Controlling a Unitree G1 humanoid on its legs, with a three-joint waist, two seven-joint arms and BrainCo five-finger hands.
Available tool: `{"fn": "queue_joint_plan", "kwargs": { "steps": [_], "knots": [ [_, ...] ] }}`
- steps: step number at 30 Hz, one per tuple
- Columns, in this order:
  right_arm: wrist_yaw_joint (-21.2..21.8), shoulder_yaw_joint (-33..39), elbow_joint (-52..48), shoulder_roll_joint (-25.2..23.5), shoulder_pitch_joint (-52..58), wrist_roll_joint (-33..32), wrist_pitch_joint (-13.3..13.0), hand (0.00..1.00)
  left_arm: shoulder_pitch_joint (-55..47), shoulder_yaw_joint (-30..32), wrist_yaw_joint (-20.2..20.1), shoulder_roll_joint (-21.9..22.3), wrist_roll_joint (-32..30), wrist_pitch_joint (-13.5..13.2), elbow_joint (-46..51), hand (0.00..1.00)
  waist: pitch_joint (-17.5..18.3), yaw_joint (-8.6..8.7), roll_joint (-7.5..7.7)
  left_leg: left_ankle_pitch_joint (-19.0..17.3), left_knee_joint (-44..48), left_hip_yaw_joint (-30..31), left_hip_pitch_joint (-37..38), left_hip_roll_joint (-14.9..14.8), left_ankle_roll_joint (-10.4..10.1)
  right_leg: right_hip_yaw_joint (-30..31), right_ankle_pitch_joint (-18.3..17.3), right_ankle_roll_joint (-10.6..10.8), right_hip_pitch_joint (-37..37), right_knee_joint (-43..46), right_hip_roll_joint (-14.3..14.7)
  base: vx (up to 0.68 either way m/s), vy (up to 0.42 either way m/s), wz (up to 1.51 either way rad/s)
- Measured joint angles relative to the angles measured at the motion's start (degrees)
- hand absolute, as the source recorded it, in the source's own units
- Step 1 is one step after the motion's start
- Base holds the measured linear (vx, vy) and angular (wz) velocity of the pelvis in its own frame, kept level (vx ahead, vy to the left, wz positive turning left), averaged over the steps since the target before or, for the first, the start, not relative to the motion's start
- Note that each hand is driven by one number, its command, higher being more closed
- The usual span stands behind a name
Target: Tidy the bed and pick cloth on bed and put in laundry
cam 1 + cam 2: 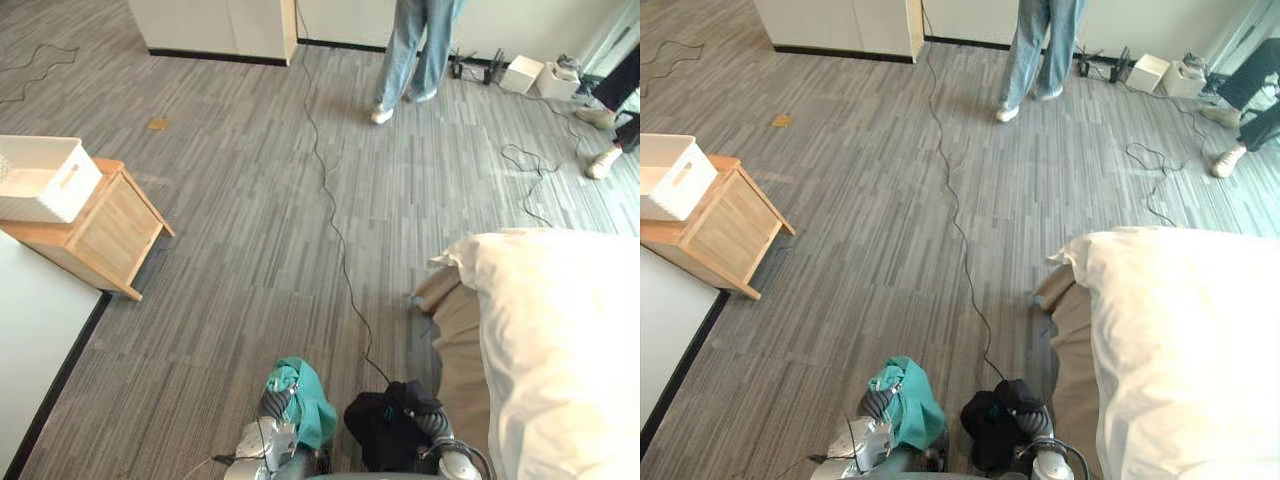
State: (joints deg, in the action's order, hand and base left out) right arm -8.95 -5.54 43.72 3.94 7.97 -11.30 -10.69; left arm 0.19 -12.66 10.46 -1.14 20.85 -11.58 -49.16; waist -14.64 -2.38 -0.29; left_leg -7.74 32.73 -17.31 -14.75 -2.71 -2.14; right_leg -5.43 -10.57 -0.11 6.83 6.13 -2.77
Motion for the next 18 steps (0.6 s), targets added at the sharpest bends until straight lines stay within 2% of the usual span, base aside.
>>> {"fn": "queue_joint_plan", "kwargs": {
  "steps": [1, 2, 3, 6, 7, 9, 10, 11, 13, 14, 15, 16, 17, 18],
  "knots": [
    [-0.64, 0.03, -0.33, 0.03, 0.66, -0.06, -0.01, 1.0, 0.27, -0.17, 0.68, 0.02, 0.03, -0.22, 0.79, 1.0, -0.35, -0.35, 0.61, -0.91, 4.2, -1.51, -2.62, -1.5, 1.04, -1.43, 0.04, -0.07, 1.25, -1.29, -0.81, 0.01, -0.044, 0.28],
    [-1.01, 0.05, -0.41, 0.5, 0.83, -0.12, 0.0, 1.0, 0.32, -0.24, 0.95, 0.25, 0.05, -0.25, 1.25, 1.0, -0.54, -0.6, 0.24, -1.89, 5.19, -2.54, -4.27, -3.52, 2.31, -2.08, -0.01, 0.03, 2.12, -2.49, -1.08, 0.03, -0.035, 0.16],
    [-1.01, 0.05, -0.53, 0.67, 0.87, -0.12, 0.01, 1.0, 0.33, -0.25, 1.0, 0.37, 0.06, -0.28, 1.35, 1.0, -0.57, -0.62, 0.07, -2.0, 4.63, -2.93, -4.9, -4.29, 2.4, -2.22, -0.13, 0.22, 2.4, -2.83, -1.27, 0.18, 0.056, 0.05],
    [-1.01, 0.11, -2.75, 1.01, 1.45, -0.12, 0.01, 1.0, 0.67, -0.29, 1.01, 0.57, 0.04, -0.14, 1.38, 1.0, -0.48, -1.08, -0.39, -0.36, -11.13, -3.31, -5.34, -4.32, 1.32, -2.44, -1.39, 2.31, 3.34, -4.49, -3.03, 0.32, 0.141, -0.01],
    [-1.08, 0.31, -2.77, 1.26, 1.34, -0.15, 0.04, 1.0, 0.77, -0.3, 1.05, 0.8, -0.06, 0.02, 1.46, 1.0, -0.07, -1.53, -0.51, 4.66, -14.3, -4.01, -4.48, -3.02, 5.59, -3.01, -2.52, 4.24, 3.36, -4.39, -4.41, 0.36, 0.138, 0.16],
    [-1.04, 0.56, -3.16, 0.87, 0.87, -0.19, 0.03, 1.0, 0.99, -0.09, 1.38, 1.15, -0.04, 0.03, 3.23, 1.0, -0.25, -1.78, 1.32, 3.22, -13.52, -4.53, -5.76, -0.13, 8.24, -4.19, -2.14, 4.85, 2.58, -3.52, -6.67, 0.52, 0.139, 0.34],
    [-1.01, 0.54, -3.91, 0.35, 0.68, -0.12, 0.03, 1.0, 0.75, 0.09, 1.73, 0.88, -0.03, 0.14, 5.28, 1.0, -0.42, -1.99, 1.71, 1.78, -12.13, -4.76, -5.75, 0.75, 9.47, -3.97, -1.5, 6.03, 2.46, -1.78, -8.03, 0.49, 0.126, 0.37],
    [-0.96, 0.52, -4.07, 0.09, 0.7, -0.08, 0.02, 1.0, 0.08, 0.51, 2.15, 0.93, -0.03, 0.17, 6.8, 1.0, -0.42, -1.94, 1.84, 0.86, -11.9, -5.1, -4.89, 1.29, 9.67, -3.93, -1.07, 6.82, 2.87, -0.43, -8.63, 0.51, 0.154, 0.24],
    [-0.91, 0.51, -4.04, -0.37, 0.7, -0.07, -0.01, 1.0, -2.42, 1.17, 2.44, 0.83, -0.15, -0.07, 11.27, 1.0, -0.42, -2.43, 1.96, -2.74, -12.3, -5.34, -0.13, 2.0, 8.98, -3.39, -0.75, 10.02, 1.27, 10.55, -9.9, 0.5, 0.155, -0.02],
    [-0.9, 0.51, -4.04, -0.51, 0.83, -0.08, -0.05, 1.0, -2.77, 1.17, 2.45, 0.6, -0.16, -0.17, 12.17, 1.0, -0.44, -2.87, 2.12, -4.25, -13.37, -5.27, 2.56, 2.33, 8.33, -2.34, 0.67, 13.7, -1.49, 19.81, -10.71, 0.55, 0.142, 0.04],
    [-0.81, 0.48, -4.01, -0.62, 1.24, -0.06, -0.09, 1.0, -2.75, 1.1, 2.54, 0.02, -0.23, -0.14, 12.62, 1.0, -0.35, -2.21, 2.81, -6.06, -16.46, -3.63, 6.87, 3.67, 7.64, -0.19, 6.12, 15.8, -8.51, 36.95, -11.89, 0.44, 0.075, 0.24],
    [-0.78, 0.48, -4.0, -0.64, 1.43, -0.05, -0.08, 1.0, -2.71, 1.1, 2.69, -0.24, -0.25, -0.12, 12.6, 1.0, -0.39, -1.56, 3.05, -6.69, -17.3, -2.46, 8.36, 4.09, 7.49, 0.01, 6.27, 15.6, -11.21, 43.63, -11.99, 0.45, 0.035, 0.49],
    [-0.77, 0.53, -4.04, -0.54, 1.85, 0.06, -0.06, 1.0, -2.83, 1.04, 3.33, -0.47, -0.29, 0.05, 12.45, 1.0, -0.43, -1.06, 3.03, -7.35, -18.67, -1.11, 10.99, 4.28, 7.27, -0.63, 4.64, 13.77, -15.07, 51.5, -12.15, 0.39, -0.039, 0.54],
    [-0.69, 0.68, -5.26, -0.19, 2.56, -0.03, -0.1, 1.0, -3.08, 0.97, 3.65, -0.47, -0.3, 0.02, 12.46, 1.0, -0.59, -0.06, 2.62, -7.9, -21.06, 0.49, 15.03, 4.13, 7.08, -3.01, 1.32, 9.51, -19.13, 56.65, -12.05, 0.52, -0.077, 0.58]
  ]
}}
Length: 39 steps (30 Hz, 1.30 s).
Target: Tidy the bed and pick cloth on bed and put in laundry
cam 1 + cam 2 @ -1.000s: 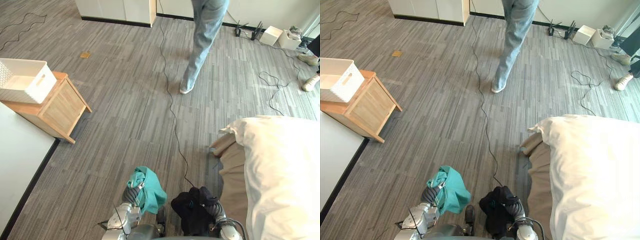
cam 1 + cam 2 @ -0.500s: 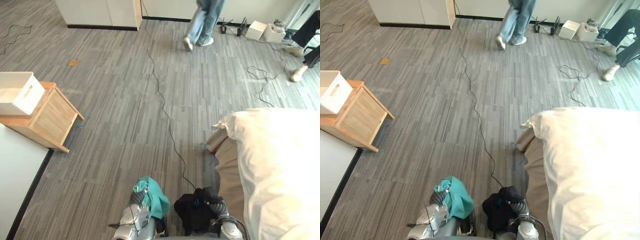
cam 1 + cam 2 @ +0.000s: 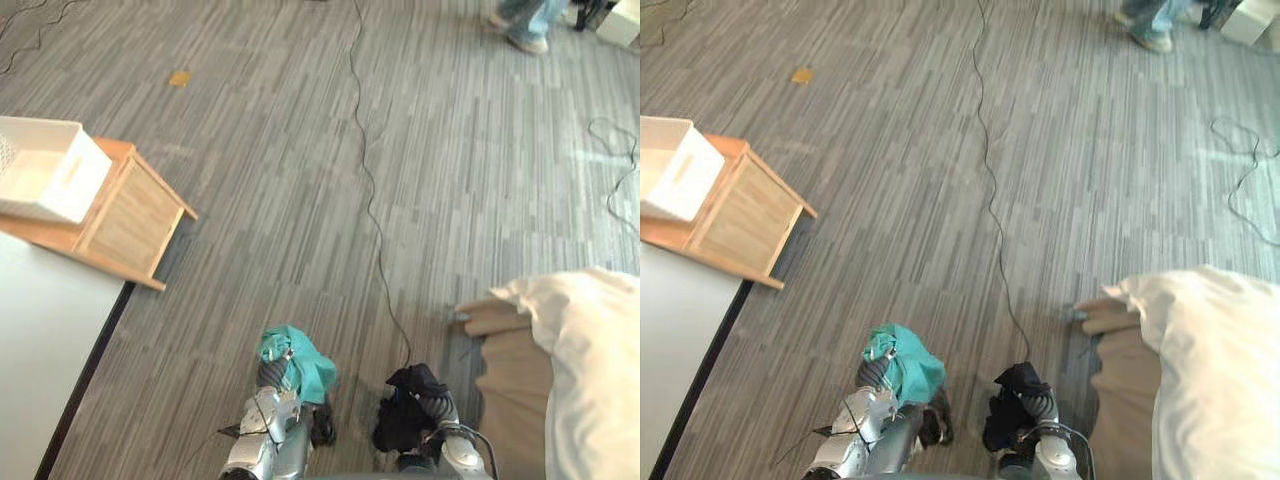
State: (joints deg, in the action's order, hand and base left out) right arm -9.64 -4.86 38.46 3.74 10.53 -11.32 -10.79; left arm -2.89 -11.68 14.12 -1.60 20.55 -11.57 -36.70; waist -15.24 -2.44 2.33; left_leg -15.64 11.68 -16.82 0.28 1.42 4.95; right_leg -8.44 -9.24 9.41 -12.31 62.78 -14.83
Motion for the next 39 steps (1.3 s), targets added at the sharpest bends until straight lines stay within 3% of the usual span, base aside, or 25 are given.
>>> {"fn": "queue_joint_plan", "kwargs": {
  "steps": [3, 4, 6, 7, 8, 9, 10, 11, 12, 13, 14, 16, 18, 20, 24, 25, 26, 27, 28, 29, 30, 31, 33, 36, 39],
  "knots": [
    [0.45, 0.45, -4.4, 1.28, -0.18, 0.04, -0.39, 1.0, -0.13, -0.97, 0.05, 0.02, 0.01, 0.01, -1.2, 1.0, -1.34, 2.33, -3.47, -0.88, -3.43, 4.39, 7.56, -4.03, -2.32, -6.29, -6.7, -5.87, -9.74, -5.45, 1.19, 0.65, -0.204, 0.82],
    [0.99, 0.49, -5.52, 1.88, -0.71, 0.1, -0.48, 1.0, 0.36, -1.32, -0.05, 0.05, 0.0, 0.01, -1.39, 1.0, -1.42, 2.84, -3.81, -1.0, -3.65, 5.76, 8.6, -5.62, -2.69, -6.54, -6.94, -6.28, -13.06, -11.91, 1.46, 0.59, -0.303, 0.99],
    [1.27, 0.47, -7.33, 2.71, -1.69, 0.3, -0.53, 1.0, 1.09, -1.49, -0.19, 0.5, -0.01, -0.01, -1.64, 1.0, -1.86, 3.48, -5.95, -1.27, -3.22, 7.63, 9.75, -9.89, -7.46, -4.94, -2.35, -5.21, -17.36, -30.93, 1.66, 0.63, -0.408, 1.08],
    [1.34, 0.03, -8.9, 2.93, -1.63, 0.66, -0.47, 1.0, 1.31, -1.29, -0.2, 0.65, -0.23, -0.14, -1.9, 1.0, -1.94, 3.35, -6.1, -2.19, -3.28, 8.74, 12.38, -12.76, -11.71, -1.64, 4.28, -4.2, -18.62, -44.31, 1.14, 0.7, -0.499, 1.05],
    [1.5, -0.96, -9.67, 2.94, -1.3, 0.74, -0.27, 1.0, 0.94, -1.12, -0.17, 0.46, -0.36, -0.14, -2.08, 1.0, -1.64, 3.29, -5.58, -2.89, -3.33, 8.92, 14.82, -14.45, -14.68, -0.37, 8.02, -4.99, -18.62, -49.34, 0.99, 0.9, -0.644, 0.98],
    [1.79, -1.83, -10.11, 2.7, -0.86, 0.97, -0.1, 1.0, 0.29, -1.1, -0.17, 0.04, -0.44, -0.17, -2.1, 1.0, -1.39, 3.22, -5.08, -3.18, -3.17, 9.15, 16.54, -15.47, -15.78, 0.06, 8.41, -5.84, -18.71, -49.91, 0.74, 0.65, -0.48, 0.68],
    [2.46, -2.83, -11.48, 3.1, -0.84, 2.37, 0.0, 1.0, -0.22, -1.03, -0.16, 0.42, -0.41, -0.1, -2.86, 1.0, -1.3, 3.5, -5.74, -2.31, -0.99, 10.27, 18.96, -18.57, -17.03, 0.65, 18.04, -5.02, -20.57, -40.85, 1.59, 0.81, -0.631, 0.45],
    [2.69, -2.9, -12.17, 3.9, -1.69, 3.19, -0.02, 1.0, -0.33, -0.98, -0.38, 1.59, -0.31, -0.1, -3.87, 1.0, -1.0, 3.34, -7.76, 2.32, 4.93, 12.03, 17.16, -21.74, -15.36, -0.27, 12.13, -5.92, -22.86, -31.14, 3.11, 0.78, -0.652, 0.27],
    [2.75, -2.93, -12.26, 4.07, -1.91, 3.32, -0.01, 1.0, -0.23, -0.81, -0.48, 2.16, -0.27, -0.12, -3.89, 1.0, -1.04, 3.23, -8.02, 6.45, 9.14, 12.75, 15.13, -22.57, -12.88, -0.96, 9.36, -6.84, -22.94, -28.59, 3.66, 0.9, -0.789, 0.01],
    [2.96, -3.36, -12.05, 3.98, -1.87, 3.84, 0.14, 1.0, -0.38, 0.27, -0.84, 3.48, -0.16, -0.16, -3.9, 1.0, -1.03, 3.16, -8.18, 18.75, 18.61, 13.09, 9.64, -24.52, -7.31, -2.02, 5.43, -8.59, -20.58, -27.78, 5.19, 0.91, -0.741, -0.13],
    [3.26, -4.63, -11.83, 4.78, -1.9, 4.23, 0.22, 1.0, -0.64, 0.39, -1.62, 4.29, 1.43, -0.16, -3.97, 1.0, -1.26, 2.88, -8.76, 21.89, 31.85, 13.73, 2.88, -26.5, -5.12, -3.72, 3.83, -10.48, -15.63, -31.17, 8.06, 0.78, -0.577, -0.25],
    [3.33, -6.0, -11.53, 4.7, -1.92, 4.22, 0.32, 1.0, -0.71, 0.63, -2.66, 4.21, 3.38, -0.15, -4.41, 1.0, -2.13, 1.13, -8.02, 12.18, 48.67, 14.62, -4.44, -24.97, -6.57, -4.1, 2.75, -12.46, -6.01, -37.22, 11.86, 0.67, -0.419, -0.36],
    [3.23, -7.1, -9.93, 4.67, -2.38, 4.22, 0.36, 1.0, -1.21, 0.3, -3.08, 4.29, 5.29, -0.45, -4.22, 1.0, -2.18, -0.43, -6.63, 7.57, 51.61, 14.22, -9.84, -19.12, -8.68, -4.56, 1.97, -13.52, 2.55, -43.46, 13.23, 0.64, -0.384, -0.13],
    [2.64, -8.04, -7.54, 4.61, -4.77, 4.67, 0.58, 1.0, -2.12, 0.05, -4.22, 4.3, 7.36, -0.77, -2.89, 1.0, -1.98, -2.07, -6.8, 4.42, 45.29, 10.6, -16.61, -14.73, -10.5, -5.16, 1.87, -13.49, 9.7, -50.66, 15.4, 0.71, -0.363, -0.01],
    [1.18, -8.87, -5.97, 3.92, -6.65, 5.97, 0.85, 1.0, -2.34, -0.23, -4.66, 4.44, 10.13, -0.89, -1.53, 1.0, -1.96, -2.96, -6.74, 3.6, 28.09, -8.37, -21.08, -12.21, -8.3, -11.05, -2.33, -13.16, 20.63, -58.08, 17.95, 0.55, -0.198, 0.83],
    [0.56, -9.68, -4.5, 3.88, -6.85, 7.04, 1.13, 1.0, -2.1, -0.29, -4.08, 4.75, 10.45, -0.85, -1.4, 1.0, -0.62, -3.05, -6.34, 3.2, 21.84, -21.79, -19.87, -11.65, -5.24, -15.25, -5.47, -11.52, 23.73, -58.7, 18.84, 0.56, -0.204, 1.41],
    [0.31, -10.29, -3.42, 3.89, -6.84, 7.28, 1.18, 1.0, -2.61, -0.21, -3.85, 4.84, 11.02, -0.82, -1.24, 1.0, 0.66, -3.24, -6.29, 3.35, 18.31, -29.07, -18.85, -11.18, -1.23, -17.06, -7.43, -10.05, 24.35, -56.89, 19.61, 0.56, -0.197, 1.3],
    [0.02, -10.82, -2.7, 3.95, -6.88, 7.36, 1.21, 1.0, -3.12, -0.01, -3.79, 4.85, 11.44, -0.79, -1.22, 1.0, 1.26, -3.57, -6.49, 2.0, 16.74, -32.67, -17.89, -11.19, 4.06, -17.9, -8.79, -8.7, 23.94, -53.78, 20.23, 0.73, -0.17, 1.14],
    [-0.28, -10.77, -0.96, 2.8, -7.67, 7.35, 1.47, 1.0, -2.98, 0.99, -3.59, 4.79, 12.23, -0.54, -1.91, 1.0, 1.64, -3.59, -5.15, 0.47, 15.11, -31.84, -15.76, -9.3, 10.0, -18.92, -11.09, -6.31, 21.81, -42.65, 18.02, 0.76, -0.145, 1.55],
    [-0.19, -10.71, -0.7, 2.84, -7.26, 7.35, 2.15, 1.0, -2.9, 0.92, -2.77, 4.92, 13.15, -0.32, -1.98, 1.0, 1.98, -3.02, -3.96, -0.3, 12.87, -26.67, -14.21, -6.46, 11.03, -19.89, -8.34, -2.71, 16.86, -26.06, 13.83, 0.64, -0.111, 1.81],
    [-0.2, -10.56, -0.71, 2.96, -7.0, 7.34, 2.21, 1.0, -2.91, 0.75, -2.66, 4.92, 13.45, -0.15, -2.03, 1.0, 2.01, -2.82, -3.78, -0.63, 12.76, -24.22, -13.01, -5.75, 10.4, -19.65, -5.73, -1.23, 14.24, -17.53, 11.87, 0.65, -0.195, 2.01],
    [-0.14, -10.59, -0.74, 3.1, -6.26, 7.3, 2.24, 1.0, -3.03, 0.4, -2.54, 4.92, 14.22, -0.04, -2.21, 1.0, 2.01, -2.85, -3.43, -1.71, 12.73, -19.61, -9.85, -4.94, 8.4, -16.94, -4.07, -2.1, 10.04, -3.92, 9.19, 0.68, -0.266, 2.04],
    [-0.11, -10.18, -2.05, 3.99, -5.15, 7.3, 2.3, 1.0, -3.18, 0.15, -2.14, 4.66, 14.89, -0.14, -3.7, 1.0, 2.24, -2.23, -3.66, -1.48, 11.5, -12.71, -4.92, -4.83, 5.6, -14.32, -3.85, -2.62, 5.81, 3.4, 5.65, 0.74, -0.338, 2.04],
    [2.29, -8.0, -13.85, 6.39, -1.57, 6.63, 1.86, 1.0, -4.9, -0.75, -1.36, 2.95, 14.83, -0.19, -1.89, 1.0, 3.08, -0.25, -3.7, 1.22, 4.97, -1.7, 0.18, -5.75, -0.4, -7.32, -5.68, -5.63, -4.08, -4.56, 1.32, 0.6, -0.42, 1.82],
    [3.39, -6.33, -20.52, 7.37, -0.78, 6.54, 0.51, 1.0, -7.53, -1.89, -1.58, 1.04, 13.91, -0.43, 1.02, 1.0, 3.0, 1.57, -4.68, 2.71, 0.27, 5.54, 3.51, -10.51, -6.41, 4.33, -3.63, -3.38, -9.29, -29.86, 2.49, 0.5, -0.539, 1.2]
  ]
}}
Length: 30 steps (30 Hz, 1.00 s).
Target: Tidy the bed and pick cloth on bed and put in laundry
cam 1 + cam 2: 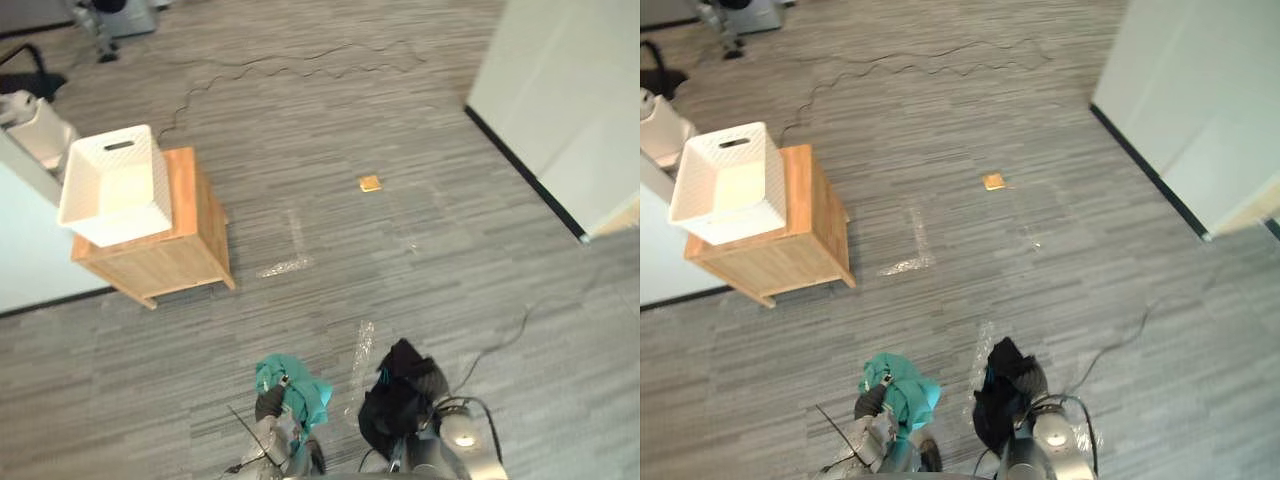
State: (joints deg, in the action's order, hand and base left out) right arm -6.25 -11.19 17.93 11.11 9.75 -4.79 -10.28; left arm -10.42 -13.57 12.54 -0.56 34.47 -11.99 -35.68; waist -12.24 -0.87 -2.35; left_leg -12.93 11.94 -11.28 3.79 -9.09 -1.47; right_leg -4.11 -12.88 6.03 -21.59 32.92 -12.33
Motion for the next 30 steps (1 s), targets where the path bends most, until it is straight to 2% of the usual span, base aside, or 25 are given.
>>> {"fn": "queue_joint_plan", "kwargs": {
  "steps": [1, 2, 3, 4, 5, 6, 7, 8, 9, 10, 11, 12, 13, 14, 16, 18, 20, 21, 22, 23, 24, 25, 27, 29, 30],
  "knots": [
    [0.03, -0.01, -0.05, -0.19, -0.6, 0.28, 0.01, 1.0, -0.01, -0.01, -0.21, -0.22, -1.61, 0.04, 0.18, 1.0, -0.05, -0.05, -0.09, -0.85, -0.13, 1.9, 1.14, -2.77, -3.09, 3.82, 4.23, 0.08, -0.72, -10.82, 0.11, 0.66, -0.844, 0.88],
    [0.05, -0.11, -0.04, -0.42, -0.79, 0.37, 0.04, 1.0, 0.0, 0.0, -0.38, -0.38, -2.08, 0.04, 0.38, 1.0, -0.01, -0.06, -0.02, -1.47, -0.18, 2.98, 1.7, -4.09, -4.78, 5.84, 6.32, 0.4, -0.78, -15.52, -0.15, 0.7, -0.921, 1.02],
    [0.03, -0.31, 0.34, -1.99, 0.18, 0.48, 0.72, 1.0, -0.5, 0.46, -1.34, -1.41, -3.98, 0.18, 0.18, 1.0, 0.06, -0.18, 0.45, -2.76, -2.48, 5.48, 5.07, -7.1, -9.59, 7.24, 14.94, 4.62, -0.47, -19.35, -0.47, 0.69, -0.923, 0.79],
    [0.11, -0.58, 1.05, -1.88, -0.05, 0.66, 1.08, 1.0, -0.26, 0.68, -1.38, -0.57, -4.38, 0.44, -0.47, 1.0, -0.32, -0.03, -0.51, -2.99, -3.11, 6.4, 6.41, -9.62, -9.98, 6.02, 17.05, 4.48, -1.25, -14.86, 1.3, 0.54, -0.728, 0.77],
    [0.02, 0.21, 1.42, -1.49, -0.31, 0.87, 1.83, 1.0, 0.34, 0.63, -1.87, 0.91, -5.26, 0.56, -0.83, 1.0, -0.22, 0.09, -1.92, -2.94, -2.44, 8.4, 6.4, -9.69, -10.07, 5.26, 12.52, 3.26, -3.08, -8.51, 2.45, 0.45, -0.592, 0.41],
    [0.12, 1.22, 1.2, -1.83, -0.28, 0.88, 1.96, 1.0, 0.29, 0.64, -3.02, 1.91, -6.38, 0.37, -0.85, 1.0, -0.17, 0.39, -1.98, -0.04, -1.31, 7.16, 6.2, -8.95, -9.44, 5.01, 7.62, 1.35, -4.66, -1.81, 3.51, 0.3, -0.413, 0.4],
    [0.16, 1.19, 1.08, -1.9, -0.1, 0.88, 1.95, 1.0, 0.46, 0.86, -3.54, 2.27, -6.69, 0.33, -0.88, 1.0, -0.13, 0.5, -1.91, 2.51, -0.97, 7.09, 6.38, -9.67, -9.85, 4.26, 5.53, 0.47, -5.01, 0.63, 3.87, 0.39, -0.522, 0.33],
    [0.53, 1.1, 0.99, -2.07, 0.82, 0.86, 1.89, 1.0, 0.39, 0.95, -3.8, 2.83, -7.15, 0.21, -0.99, 1.0, 0.3, 0.58, -2.45, 6.16, 1.25, 8.32, 5.15, -11.63, -8.52, 2.37, 2.9, -1.24, -4.94, 2.64, 5.25, 0.38, -0.522, 0.23],
    [0.77, 1.11, 1.0, -2.35, 0.85, 0.8, 1.88, 1.0, 0.39, 1.17, -3.81, 2.96, -7.23, 0.21, -1.04, 1.0, 0.45, 0.7, -2.7, 7.77, 4.68, 8.76, 2.95, -12.55, -6.65, 1.55, 2.15, -2.23, -4.6, 2.59, 5.74, 0.44, -0.572, 0.2],
    [1.32, 1.09, 0.99, -3.17, 0.92, 0.73, 1.75, 1.0, 0.21, 2.24, -3.81, 3.23, -7.27, 0.26, -1.15, 1.0, 0.4, 1.1, -2.68, 12.66, 14.68, 7.89, -3.25, -14.59, -0.7, 0.02, 1.43, -3.48, -3.0, 1.03, 6.81, 0.33, -0.426, 0.08],
    [1.37, 1.09, 0.93, -3.76, 0.96, 0.24, 1.66, 1.0, 0.04, 2.73, -3.83, 3.34, -7.25, 0.31, -1.56, 1.0, -0.85, 0.86, -1.86, 14.33, 29.42, 7.16, -9.03, -15.06, 1.33, -0.42, 1.34, -5.23, 0.62, -1.57, 8.21, 0.32, -0.361, -0.04],
    [1.38, 1.08, 0.93, -3.88, 1.13, -0.17, 1.64, 1.0, -0.24, 2.72, -4.04, 3.35, -7.18, 0.4, -1.6, 1.0, -1.26, 0.52, -1.94, 12.26, 36.06, 7.27, -10.91, -14.3, 0.05, -0.42, 1.5, -6.21, 2.87, -2.95, 8.88, 0.31, -0.279, -0.23],
    [1.36, 1.07, 0.93, -4.06, 2.13, -0.65, 1.58, 1.0, -0.75, 2.5, -4.8, 3.22, -7.08, 0.33, -0.33, 1.0, -1.8, 0.0, -1.63, 8.39, 46.68, 7.14, -13.61, -11.82, -2.35, -1.06, 2.39, -7.93, 7.5, -5.79, 9.42, 0.31, -0.231, -0.19],
    [1.35, 0.79, 0.92, -4.08, 2.77, -1.45, 1.59, 1.0, -0.73, 2.24, -5.02, 3.05, -7.07, 0.23, 0.73, 1.0, -2.03, -0.05, -1.4, 6.47, 50.78, 4.22, -14.86, -9.47, -3.2, -1.44, 2.3, -8.35, 11.93, -8.64, 9.58, 0.32, -0.169, -0.08],
    [1.35, 0.67, 0.9, -4.02, 3.19, -1.46, 1.58, 1.0, -0.85, 1.59, -5.08, 3.3, -7.04, -0.06, 2.39, 1.0, -2.21, 0.0, -1.38, 5.43, 50.29, -1.19, -17.72, -7.88, -1.91, -2.27, 2.34, -8.57, 17.15, -13.22, 9.87, 0.34, -0.147, 0.19],
    [1.35, 0.53, 0.9, -4.04, 2.93, -1.45, 1.64, 1.0, -1.42, 0.41, -5.06, 3.25, -7.02, -0.18, 4.23, 1.0, -2.29, -0.36, -1.44, 4.92, 44.13, -4.83, -20.33, -6.56, -1.11, -3.25, 1.96, -9.17, 20.5, -16.84, 10.1, 0.29, -0.067, 0.26],
    [1.26, -0.25, 0.9, -4.08, 2.51, -1.38, 1.68, 1.0, -2.07, -0.06, -5.04, 3.24, -7.0, -0.18, 5.02, 1.0, -2.4, -0.57, -1.33, 4.55, 27.8, -10.66, -20.71, -4.32, -0.45, -5.39, 2.11, -8.46, 24.5, -21.12, 10.01, 0.31, 0.011, 0.37],
    [1.25, -0.46, 0.91, -4.12, 2.36, -1.38, 1.67, 1.0, -2.14, -0.16, -5.03, 3.21, -7.0, -0.16, 5.01, 1.0, -2.42, -0.54, -1.27, 4.65, 22.74, -13.19, -20.02, -3.82, -0.41, -6.28, 2.03, -8.25, 25.69, -22.22, 9.94, 0.38, 0.044, 0.6],
    [1.2, -0.63, 0.91, -4.16, 2.14, -1.33, 1.67, 1.0, -2.11, -0.69, -4.99, 3.2, -7.01, -0.07, 5.02, 1.0, -2.5, -0.48, -1.11, 5.05, 13.67, -19.03, -18.55, -2.77, -0.27, -8.0, 1.38, -7.19, 27.79, -23.5, 9.71, 0.42, 0.081, 0.74],
    [1.06, -0.64, 0.91, -4.15, 1.77, -1.31, 1.65, 1.0, -2.1, -1.59, -4.94, 3.22, -7.01, 0.07, 5.03, 1.0, -2.54, -0.57, -1.04, 7.31, 6.77, -23.51, -17.12, -1.76, 0.72, -9.69, -0.34, -5.88, 29.18, -23.06, 9.42, 0.41, 0.096, 0.74],
    [0.92, -0.64, 0.91, -4.14, 1.61, -1.28, 1.62, 1.0, -2.34, -2.06, -4.94, 3.2, -6.99, 0.19, 5.14, 1.0, -2.28, -0.64, -1.48, 10.67, 4.88, -25.18, -16.14, -1.81, 2.72, -10.25, -1.59, -4.97, 29.86, -22.44, 9.56, 0.49, 0.136, 0.7],
    [0.58, -0.63, 1.77, -5.2, 0.91, -1.23, 1.73, 1.0, -2.38, -2.44, -4.89, 3.14, -6.95, 0.52, 5.12, 1.0, -2.39, -0.94, 0.38, 10.38, 5.06, -25.39, -15.15, 0.23, 7.76, -11.21, -3.7, -3.58, 30.92, -20.79, 7.67, 0.41, 0.109, 0.62],
    [-0.06, -0.57, 1.59, -6.37, 1.12, -1.14, 1.65, 1.0, -2.15, -2.35, -4.81, 2.52, -6.99, 0.58, 5.36, 1.0, -1.82, -1.49, 2.78, 8.81, 3.77, -23.92, -14.17, 3.65, 8.35, -12.75, -4.16, -2.78, 31.25, -17.79, 5.26, 0.46, 0.136, 0.76],
    [-0.18, -0.48, 1.56, -7.06, 0.76, -1.06, 1.65, 1.0, -2.07, -1.87, -4.77, 1.89, -7.03, 1.09, 6.07, 1.0, -1.92, -1.56, 4.14, 7.85, 1.41, -21.36, -11.13, 6.89, 8.34, -13.2, -3.97, -2.45, 29.62, -7.15, 2.77, 0.48, 0.138, 0.98],
    [-0.23, -0.48, 1.66, -7.89, 0.87, -0.26, 1.66, 1.0, -1.98, -1.72, -4.77, 0.8, -8.14, 2.14, 6.62, 1.0, -1.67, -1.17, 5.35, 7.43, -2.18, -17.5, -6.76, 10.17, 8.35, -11.87, 2.37, 1.19, 23.82, 11.41, -1.0, 0.36, 0.08, 0.96]
  ]
}}
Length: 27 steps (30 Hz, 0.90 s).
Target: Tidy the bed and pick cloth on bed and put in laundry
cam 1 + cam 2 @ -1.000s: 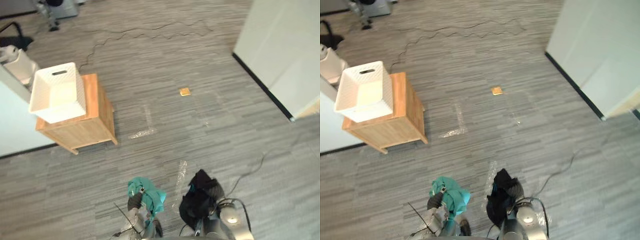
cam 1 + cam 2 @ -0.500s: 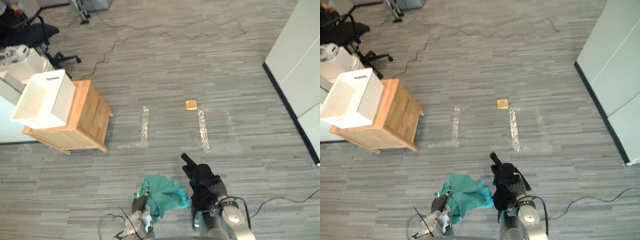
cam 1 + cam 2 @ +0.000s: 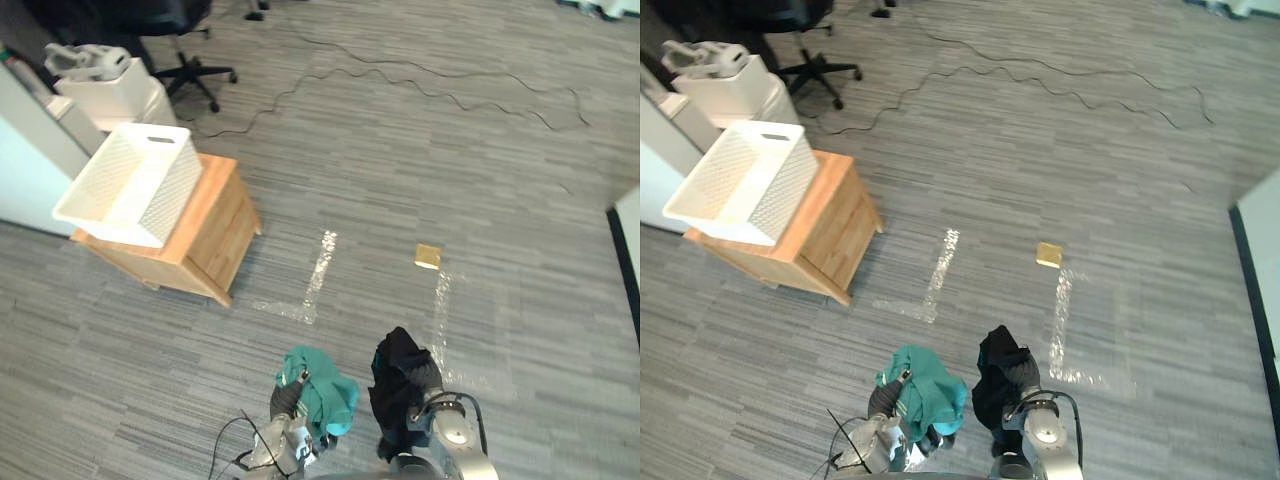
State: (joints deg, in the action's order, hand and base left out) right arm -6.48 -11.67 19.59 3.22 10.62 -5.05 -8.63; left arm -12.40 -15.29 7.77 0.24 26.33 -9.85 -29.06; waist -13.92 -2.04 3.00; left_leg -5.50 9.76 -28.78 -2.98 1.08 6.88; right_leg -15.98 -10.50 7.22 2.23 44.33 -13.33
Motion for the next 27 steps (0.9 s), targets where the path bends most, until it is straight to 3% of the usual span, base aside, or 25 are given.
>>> {"fn": "queue_joint_plan", "kwargs": {
  "steps": [1, 2, 4, 5, 6, 9, 11, 12, 14, 15, 16, 17, 18, 19, 20, 22, 23, 24, 26, 27],
  "knots": [
    [0.0, 0.02, 0.03, -0.06, -0.03, 0.21, 0.0, 1.0, 0.04, 0.02, 0.0, -0.19, -0.15, 0.08, 0.07, 1.0, 0.03, 0.09, -0.03, 0.01, -0.57, 0.81, 0.76, 0.29, 0.01, 0.69, 1.86, 0.06, -1.21, 2.9, -0.43, 0.44, 0.063, 1.25],
    [0.02, 0.1, 0.34, -0.27, -0.02, 0.84, -0.01, 1.0, 0.12, 0.02, 0.02, -0.67, -1.71, 0.12, 0.34, 1.0, 0.05, 0.85, 0.01, -0.27, -1.82, 3.7, 3.23, 0.83, -0.39, 2.58, 1.94, -0.05, -6.01, 14.14, -1.65, 0.32, -0.015, 0.86],
    [0.1, 0.09, 0.41, -1.11, -0.07, 1.1, -0.08, 1.0, 0.08, 0.87, 0.18, -2.17, -3.49, 0.1, 0.35, 1.0, 0.08, 1.28, -0.16, -0.26, -2.56, 7.25, 6.3, 0.54, -0.44, 2.64, 0.77, -1.35, -11.02, 20.82, -2.8, 0.44, -0.062, 1.17],
    [0.18, 0.14, 0.41, -1.66, -0.08, 1.12, -0.1, 1.0, -0.09, 1.95, 0.23, -2.64, -4.56, 0.09, 0.35, 1.0, 0.0, 1.29, -0.34, -0.24, -3.14, 8.66, 8.06, -0.02, -0.48, 2.02, -0.72, -1.84, -13.71, 19.7, -3.35, 0.35, -0.109, 1.15],
    [0.13, 0.24, 0.38, -2.07, -0.08, 1.09, -0.32, 1.0, -0.1, 2.66, 0.71, -2.83, -4.87, 0.06, 0.35, 1.0, -0.02, 1.37, -0.4, -0.19, -3.28, 9.13, 8.77, -0.45, -0.56, 1.49, -1.7, -2.11, -15.57, 16.67, -3.93, 0.31, -0.141, 1.03],
    [0.16, 0.25, 0.39, -2.42, -0.2, 1.09, -0.99, 1.0, 0.01, 3.06, 1.27, -3.24, -5.73, -0.02, 0.43, 1.0, 0.0, 1.67, -0.9, -1.12, -3.95, 10.04, 9.79, -2.02, -4.24, -0.09, -2.38, -2.48, -18.48, -3.57, -4.56, 0.26, -0.196, 0.68],
    [0.16, 0.47, 0.44, -2.74, -0.69, 1.06, -1.07, 1.0, -0.17, 3.07, 1.32, -3.68, -5.78, 0.02, 0.31, 1.0, 0.2, 1.9, -0.59, -3.1, -2.84, 11.61, 9.76, -4.07, -8.19, 4.32, 2.98, -2.53, -18.22, -27.0, -2.67, 0.29, -0.4, 0.43],
    [0.16, 0.65, 0.56, -2.75, -0.81, 1.05, -1.07, 1.0, -0.18, 3.09, 1.32, -3.69, -5.78, 0.02, 0.31, 1.0, 0.17, 2.03, -0.63, -3.73, -2.08, 12.05, 9.74, -4.91, -9.22, 6.05, 4.67, -2.53, -18.05, -30.94, -2.36, 0.28, -0.424, 0.31],
    [0.1, 1.27, 1.2, -2.78, -0.53, 0.8, -1.04, 1.0, -0.28, 3.98, 1.32, -3.72, -5.77, 0.01, 0.31, 1.0, 0.29, 2.31, -0.87, -5.99, -0.36, 13.8, 10.38, -8.14, -13.43, 13.0, 9.31, -1.65, -17.31, -37.51, -1.94, 0.25, -0.444, 0.3],
    [0.01, 1.23, 1.18, -2.92, 0.26, 0.61, -1.05, 1.0, -0.56, 5.1, 1.27, -4.11, -5.75, -0.05, 0.31, 1.0, 0.97, 2.63, 0.22, -7.39, -0.28, 14.62, 11.42, -9.34, -16.0, 15.06, 8.77, -0.88, -16.56, -36.97, -2.34, 0.27, -0.543, 0.2],
    [0.02, 1.25, 1.35, -2.73, 0.28, 0.51, -0.98, 1.0, -0.55, 5.85, 1.3, -3.71, -5.74, -0.02, -0.21, 1.0, 0.85, 2.49, -0.33, -8.6, -0.44, 14.73, 12.73, -10.91, -17.49, 14.37, 12.29, 1.77, -17.01, -34.78, -1.65, 0.38, -0.698, 0.14],
    [0.02, 1.25, 1.34, -1.58, 0.71, 0.38, -0.97, 1.0, -1.61, 6.85, 1.31, -2.3, -5.75, -0.04, -0.23, 1.0, 2.0, 2.98, -3.53, -8.86, -1.66, 14.58, 14.43, -15.48, -17.63, 12.55, 12.2, 1.6, -18.02, -29.57, 2.05, 0.37, -0.559, 0.08],
    [-0.03, 1.19, 1.35, -0.54, 1.29, 0.38, -1.02, 1.0, -2.86, 7.21, 1.3, -1.35, -5.75, -0.18, -0.2, 1.0, 2.88, 3.29, -5.04, -7.69, -0.14, 14.91, 14.74, -17.95, -15.26, 11.26, 11.4, 0.28, -18.49, -27.29, 4.58, 0.48, -0.621, 0.08],
    [-0.46, 1.72, 1.83, -0.05, 0.31, 0.08, -0.92, 1.0, -2.48, 8.29, 1.15, 0.17, -5.72, -0.35, -0.2, 1.0, 2.85, 3.0, -5.59, -4.04, 9.51, 14.52, 10.89, -20.28, -11.89, 10.78, 9.59, -2.36, -18.33, -25.08, 5.77, 0.42, -0.51, -0.03],
    [-0.8, 1.37, 1.4, 0.9, -0.17, -0.04, -1.0, 1.0, -2.76, 8.93, 1.19, 2.18, -5.43, -0.47, 0.22, 1.0, 2.6, 2.81, -5.66, 0.6, 20.6, 14.61, 5.79, -22.95, -6.74, 10.32, 8.89, -3.72, -15.83, -26.88, 7.01, 0.48, -0.598, -0.11],
    [-1.1, 1.4, 1.15, 1.61, -0.96, -0.08, -1.07, 1.0, -3.5, 8.18, 0.87, 2.72, -4.55, -0.4, 0.31, 1.0, 1.07, 2.73, -6.51, -0.52, 34.29, 14.75, 0.84, -24.36, -8.03, 9.33, 8.56, -6.02, -9.1, -31.08, 8.84, 0.4, -0.48, -0.09],
    [-1.1, 1.23, 1.14, 1.79, -1.24, -0.07, -1.07, 1.0, -3.78, 8.33, 0.96, 2.71, -4.33, -0.41, 0.54, 1.0, 1.08, 2.72, -6.57, -1.24, 36.58, 14.58, -0.45, -23.57, -8.55, 9.17, 8.54, -6.5, -7.35, -32.52, 9.18, 0.3, -0.336, -0.11],
    [-1.1, 1.21, 1.09, 1.8, -1.98, -0.06, -1.1, 1.0, -3.97, 8.5, 1.04, 2.69, -4.01, -0.44, 1.7, 1.0, 1.02, 2.45, -6.47, -3.03, 37.11, 13.96, -2.57, -20.86, -8.85, 9.07, 8.23, -7.33, -5.02, -34.87, 9.53, 0.26, -0.271, -0.18],
    [-1.0, 1.13, 1.09, 1.84, -3.32, 0.0, -1.07, 1.0, -4.42, 8.13, 0.94, 2.67, -3.8, -0.58, 3.69, 1.0, 0.98, 1.31, -6.77, -4.5, 32.23, 8.61, -5.35, -17.85, -8.92, 8.71, 8.2, -7.78, -2.14, -38.21, 10.34, 0.32, -0.217, -0.06],
    [-0.82, 0.94, 1.09, 2.2, -4.18, 0.18, -1.01, 1.0, -4.47, 7.87, 0.47, 2.65, -3.82, -0.57, 5.42, 1.0, 1.03, 1.22, -6.96, -4.46, 24.13, -0.25, -6.71, -16.53, -8.97, 5.86, 8.94, -8.2, 0.13, -41.28, 10.98, 0.31, -0.124, 0.26]
  ]
}}
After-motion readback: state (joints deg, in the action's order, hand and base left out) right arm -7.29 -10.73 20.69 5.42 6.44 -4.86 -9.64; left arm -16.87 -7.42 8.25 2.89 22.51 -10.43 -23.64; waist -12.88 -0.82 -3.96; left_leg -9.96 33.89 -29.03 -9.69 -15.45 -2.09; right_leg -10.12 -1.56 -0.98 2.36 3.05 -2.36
